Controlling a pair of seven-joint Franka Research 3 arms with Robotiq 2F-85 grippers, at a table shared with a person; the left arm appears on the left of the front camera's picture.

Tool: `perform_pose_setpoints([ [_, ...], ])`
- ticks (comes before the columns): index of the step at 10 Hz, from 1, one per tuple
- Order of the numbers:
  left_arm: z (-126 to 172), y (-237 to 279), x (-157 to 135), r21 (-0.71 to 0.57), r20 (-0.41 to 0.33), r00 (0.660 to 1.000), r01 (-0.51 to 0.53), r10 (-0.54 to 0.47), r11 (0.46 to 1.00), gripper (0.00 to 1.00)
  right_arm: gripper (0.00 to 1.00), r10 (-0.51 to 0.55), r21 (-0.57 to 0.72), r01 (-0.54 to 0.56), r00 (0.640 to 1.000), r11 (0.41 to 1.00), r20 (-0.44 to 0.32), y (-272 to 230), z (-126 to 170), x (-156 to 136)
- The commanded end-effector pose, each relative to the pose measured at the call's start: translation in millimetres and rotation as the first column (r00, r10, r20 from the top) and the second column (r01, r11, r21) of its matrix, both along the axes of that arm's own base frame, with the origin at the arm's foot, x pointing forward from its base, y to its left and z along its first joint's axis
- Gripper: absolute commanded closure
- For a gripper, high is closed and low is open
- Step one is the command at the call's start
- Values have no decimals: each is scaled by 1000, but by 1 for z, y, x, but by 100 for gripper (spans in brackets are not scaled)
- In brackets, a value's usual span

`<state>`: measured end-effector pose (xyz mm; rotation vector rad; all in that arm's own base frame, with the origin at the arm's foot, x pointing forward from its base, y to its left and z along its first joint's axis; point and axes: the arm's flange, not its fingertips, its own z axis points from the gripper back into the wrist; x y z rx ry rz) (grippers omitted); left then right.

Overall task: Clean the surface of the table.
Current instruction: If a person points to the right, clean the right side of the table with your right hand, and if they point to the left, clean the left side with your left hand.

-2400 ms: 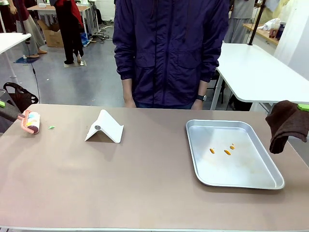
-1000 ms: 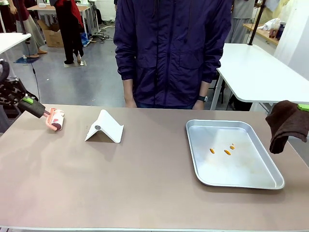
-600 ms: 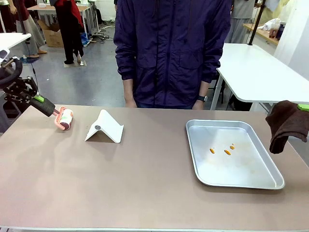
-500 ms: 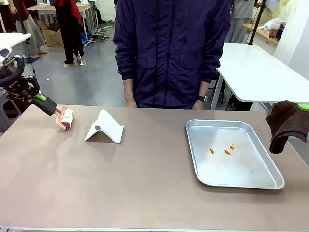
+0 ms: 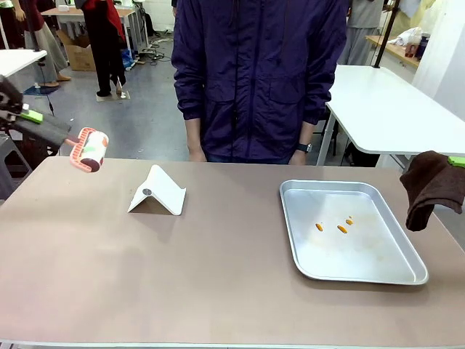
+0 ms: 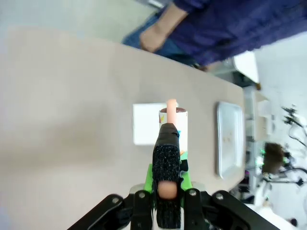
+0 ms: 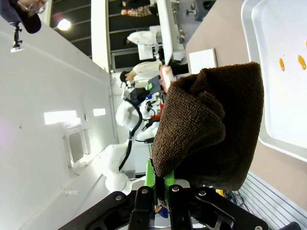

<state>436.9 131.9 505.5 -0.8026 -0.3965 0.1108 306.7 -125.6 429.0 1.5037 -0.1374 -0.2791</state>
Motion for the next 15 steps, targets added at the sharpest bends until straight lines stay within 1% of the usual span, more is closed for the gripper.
perform_pose_setpoints([
  [1,-4,11,-64,-101,57,995,83,-78,991,77,100,4,12,-4,1000,1000,-13,0,6,-2],
  [2,1,18,-94,-172,115,990,101,-82,980,77,100,4,12,-4,1000,1000,-13,0,6,-2],
  [3,3,26,-122,-250,133,988,111,-79,962,77,100,4,12,-4,1000,1000,-13,0,6,-2],
  [4,1,38,-144,-341,119,993,42,-1,939,77,100,4,12,-4,1000,1000,-13,0,6,-2],
  [5,-4,56,-166,-420,79,997,43,-11,906,77,100,4,12,-4,1000,1000,-13,0,6,-2],
  [6,-9,76,-179,-464,44,999,20,1,886,77,100,4,12,-4,1000,1000,-13,0,6,-2],
  [7,-17,97,-186,-479,6,1000,3,0,878,77,100,4,12,-4,1000,1000,-13,0,6,-2],
  [8,-28,116,-188,-478,-13,1000,-2,-4,878,77,100,4,12,-4,1000,1000,-13,0,6,-2],
  [9,-37,139,-184,-503,-22,997,49,-69,863,77,100,4,12,-4,1000,1000,-13,0,6,-2],
  [10,-45,156,-174,-514,-23,999,30,-48,857,77,100,4,12,-4,1000,1000,-13,0,6,-2],
  [11,-53,171,-167,-506,-5,996,79,-94,859,77,100,4,12,-4,1000,1000,-13,0,6,-2],
  [12,-63,189,-162,-504,-6,995,87,-104,860,77,100,4,12,-4,1000,1000,-13,0,6,-2],
  [13,-72,202,-163,-503,18,990,133,-143,854,77,100,4,12,-4,1000,1000,-13,0,6,-2],
  [14,-60,162,-168,-498,-48,997,31,-64,867,77,100,4,12,-4,1000,1000,-13,0,6,-2],
  [15,-60,162,-168,-498,-48,997,31,-64,867,77,100,4,12,-4,1000,1000,-13,0,6,-2],
])
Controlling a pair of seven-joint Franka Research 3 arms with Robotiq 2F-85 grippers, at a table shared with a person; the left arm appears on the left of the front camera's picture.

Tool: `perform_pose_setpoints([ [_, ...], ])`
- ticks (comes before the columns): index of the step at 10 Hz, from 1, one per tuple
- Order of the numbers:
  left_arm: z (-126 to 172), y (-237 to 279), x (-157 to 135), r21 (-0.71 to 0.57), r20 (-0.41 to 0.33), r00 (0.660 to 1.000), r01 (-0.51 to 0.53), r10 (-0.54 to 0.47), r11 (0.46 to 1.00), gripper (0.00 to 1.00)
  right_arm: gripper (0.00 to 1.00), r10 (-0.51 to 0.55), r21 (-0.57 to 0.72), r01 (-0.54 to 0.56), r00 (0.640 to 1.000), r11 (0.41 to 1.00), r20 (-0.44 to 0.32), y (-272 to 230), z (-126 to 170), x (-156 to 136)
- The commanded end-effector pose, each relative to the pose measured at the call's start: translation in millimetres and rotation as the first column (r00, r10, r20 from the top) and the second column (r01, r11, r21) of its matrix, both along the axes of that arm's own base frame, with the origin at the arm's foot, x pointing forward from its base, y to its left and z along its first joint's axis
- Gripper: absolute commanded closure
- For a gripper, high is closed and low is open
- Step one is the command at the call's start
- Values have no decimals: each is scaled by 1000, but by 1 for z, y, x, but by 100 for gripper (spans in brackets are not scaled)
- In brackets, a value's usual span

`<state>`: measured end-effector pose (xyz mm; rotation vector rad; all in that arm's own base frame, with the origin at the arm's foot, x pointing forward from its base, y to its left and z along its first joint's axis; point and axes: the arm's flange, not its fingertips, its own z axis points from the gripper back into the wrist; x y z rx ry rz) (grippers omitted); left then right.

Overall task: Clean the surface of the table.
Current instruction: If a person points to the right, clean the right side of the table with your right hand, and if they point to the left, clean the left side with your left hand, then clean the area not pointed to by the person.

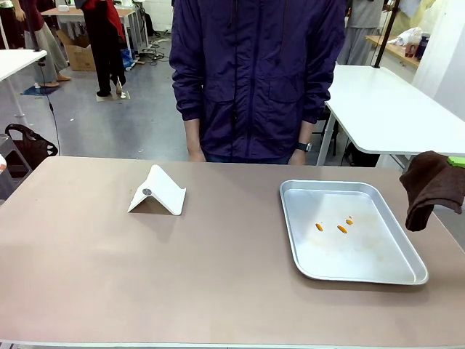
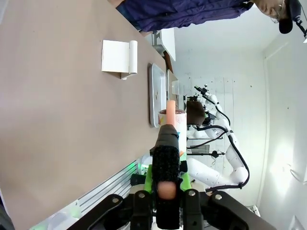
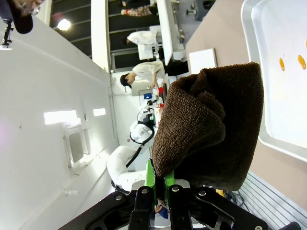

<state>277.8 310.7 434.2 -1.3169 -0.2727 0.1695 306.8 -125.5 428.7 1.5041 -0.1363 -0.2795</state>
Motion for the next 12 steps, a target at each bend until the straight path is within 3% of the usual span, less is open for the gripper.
perform_pose_setpoints([
  [1,11,-16,-9,-4,-4,1000,-29,29,1000,77,100,3,12,-3,1000,1000,-12,0,7,-2],
  [12,11,-16,-9,-4,-4,1000,-29,29,1000,77,100,3,12,-3,1000,1000,-12,0,7,-2],
])
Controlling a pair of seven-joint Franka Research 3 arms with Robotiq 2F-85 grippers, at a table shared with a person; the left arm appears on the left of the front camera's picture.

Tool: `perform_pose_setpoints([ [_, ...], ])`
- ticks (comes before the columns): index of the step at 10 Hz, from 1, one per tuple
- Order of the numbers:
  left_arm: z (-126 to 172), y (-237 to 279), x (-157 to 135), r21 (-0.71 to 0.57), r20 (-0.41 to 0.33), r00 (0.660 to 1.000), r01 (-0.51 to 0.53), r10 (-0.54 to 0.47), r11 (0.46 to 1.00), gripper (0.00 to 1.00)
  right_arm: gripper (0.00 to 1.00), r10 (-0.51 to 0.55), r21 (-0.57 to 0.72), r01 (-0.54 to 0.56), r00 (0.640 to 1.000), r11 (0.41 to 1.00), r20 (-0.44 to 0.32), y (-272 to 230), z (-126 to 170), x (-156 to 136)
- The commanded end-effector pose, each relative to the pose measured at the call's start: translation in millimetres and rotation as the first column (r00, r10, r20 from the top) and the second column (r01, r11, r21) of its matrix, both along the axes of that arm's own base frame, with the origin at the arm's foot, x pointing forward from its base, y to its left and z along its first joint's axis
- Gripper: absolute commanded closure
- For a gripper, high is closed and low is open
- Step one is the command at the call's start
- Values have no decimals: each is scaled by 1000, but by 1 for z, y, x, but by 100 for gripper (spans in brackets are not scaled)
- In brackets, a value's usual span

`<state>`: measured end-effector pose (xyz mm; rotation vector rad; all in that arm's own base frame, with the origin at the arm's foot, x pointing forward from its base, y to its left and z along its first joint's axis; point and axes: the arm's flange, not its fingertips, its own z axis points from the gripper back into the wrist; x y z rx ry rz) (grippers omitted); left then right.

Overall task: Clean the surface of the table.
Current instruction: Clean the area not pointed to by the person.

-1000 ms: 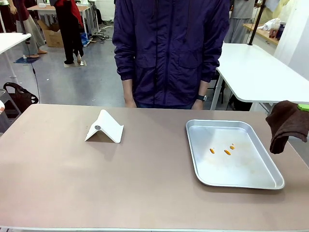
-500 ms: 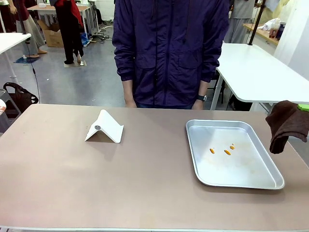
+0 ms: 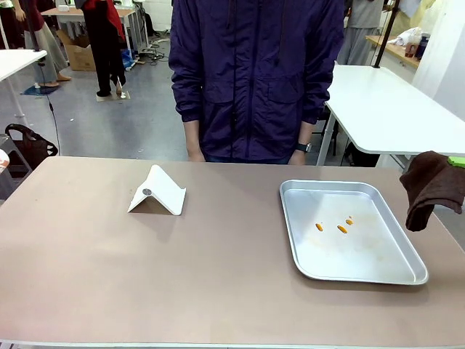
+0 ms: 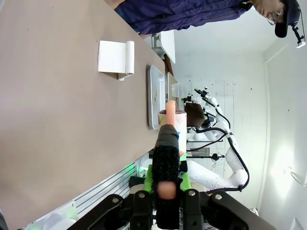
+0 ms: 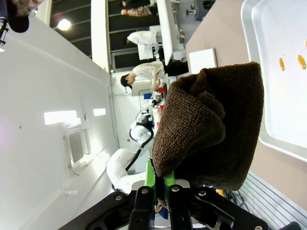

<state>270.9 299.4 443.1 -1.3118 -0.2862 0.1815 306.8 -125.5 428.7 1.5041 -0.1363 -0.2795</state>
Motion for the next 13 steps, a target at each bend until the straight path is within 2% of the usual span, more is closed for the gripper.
perform_pose_setpoints([
  [1,2,-5,-2,-8,-6,1000,-12,12,1000,77,92,0,0,0,1000,1000,0,0,0,0],
  [2,2,-5,-2,-8,-6,1000,-12,12,1000,77,92,17,-83,-19,1000,996,-19,9,6,11],
  [4,2,-5,-2,-8,-6,1000,-12,12,1000,77,92,57,-326,-81,995,942,-82,31,21,45],
  [6,2,-5,-2,-8,-6,1000,-12,12,1000,77,92,54,-498,-123,987,858,-151,51,24,83],
  [7,2,-5,-2,-8,-6,1000,-12,12,1000,77,92,17,-595,-121,984,795,-177,59,20,99],
  [8,2,-5,-2,-8,-6,1000,-12,12,1000,77,100,40,-669,-162,980,725,-194,67,13,116],
  [9,2,-5,-2,-8,-6,1000,-12,12,1000,77,100,-22,-763,-114,986,636,-165,71,3,131],
  [10,2,-5,-2,-8,-6,1000,-12,12,1000,77,100,6,-805,-128,988,579,-153,75,-6,141],
  [12,2,-5,-2,-8,-6,1000,-12,12,1000,77,100,16,-872,-96,995,480,-101,74,-11,155],
  [13,2,-5,-2,-8,-6,1000,-12,12,1000,77,100,7,-890,-81,996,448,-88,75,-14,160],
])
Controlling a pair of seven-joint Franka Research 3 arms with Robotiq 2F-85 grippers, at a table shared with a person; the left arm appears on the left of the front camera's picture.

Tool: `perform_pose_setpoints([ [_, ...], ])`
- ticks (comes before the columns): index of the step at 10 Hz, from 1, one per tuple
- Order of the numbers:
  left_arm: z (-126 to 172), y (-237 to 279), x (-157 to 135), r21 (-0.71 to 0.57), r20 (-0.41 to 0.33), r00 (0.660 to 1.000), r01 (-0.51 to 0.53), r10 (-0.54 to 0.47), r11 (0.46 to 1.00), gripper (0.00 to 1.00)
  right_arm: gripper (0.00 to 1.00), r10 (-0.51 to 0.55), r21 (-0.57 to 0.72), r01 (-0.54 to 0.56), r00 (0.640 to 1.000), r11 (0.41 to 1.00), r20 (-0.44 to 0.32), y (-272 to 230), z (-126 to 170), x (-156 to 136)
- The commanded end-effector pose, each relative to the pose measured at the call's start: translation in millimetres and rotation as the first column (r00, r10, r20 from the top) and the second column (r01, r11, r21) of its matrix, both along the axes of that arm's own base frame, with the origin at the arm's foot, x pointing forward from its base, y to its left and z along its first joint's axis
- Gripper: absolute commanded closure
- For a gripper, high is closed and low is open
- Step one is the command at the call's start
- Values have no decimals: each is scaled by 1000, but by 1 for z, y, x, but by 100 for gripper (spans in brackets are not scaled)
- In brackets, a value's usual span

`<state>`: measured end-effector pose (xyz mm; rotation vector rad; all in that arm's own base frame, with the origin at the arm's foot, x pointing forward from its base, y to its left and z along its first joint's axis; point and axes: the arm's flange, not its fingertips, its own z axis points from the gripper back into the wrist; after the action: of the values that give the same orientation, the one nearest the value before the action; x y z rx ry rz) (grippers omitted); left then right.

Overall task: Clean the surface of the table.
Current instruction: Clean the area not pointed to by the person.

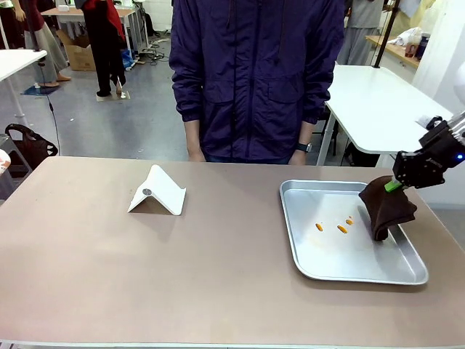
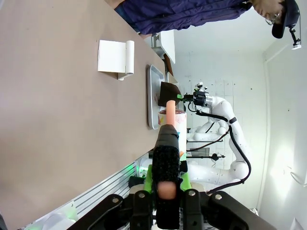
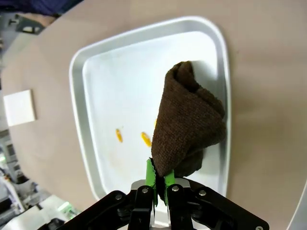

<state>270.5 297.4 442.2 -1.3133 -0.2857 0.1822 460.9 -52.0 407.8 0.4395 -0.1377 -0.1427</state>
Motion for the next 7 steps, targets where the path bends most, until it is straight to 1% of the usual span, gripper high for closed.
perform_pose_setpoints([
  [1,3,-3,-2,-6,-6,1000,-12,12,1000,77,100,-20,-46,21,1000,999,15,6,-4,13],
  [2,3,-3,-2,-6,-6,1000,-12,12,1000,77,100,-29,-60,30,1000,998,11,10,-19,20],
  [3,3,-3,-2,-6,-6,1000,-12,12,1000,77,100,-24,-47,23,999,999,-22,16,-36,28],
  [5,3,-3,-2,-6,-6,1000,-12,12,1000,77,100,2,6,-2,998,1000,-68,26,-60,34],
  [7,3,-3,-2,-6,-6,1000,-12,12,1000,77,100,37,65,-30,994,997,-102,33,-73,35],
])
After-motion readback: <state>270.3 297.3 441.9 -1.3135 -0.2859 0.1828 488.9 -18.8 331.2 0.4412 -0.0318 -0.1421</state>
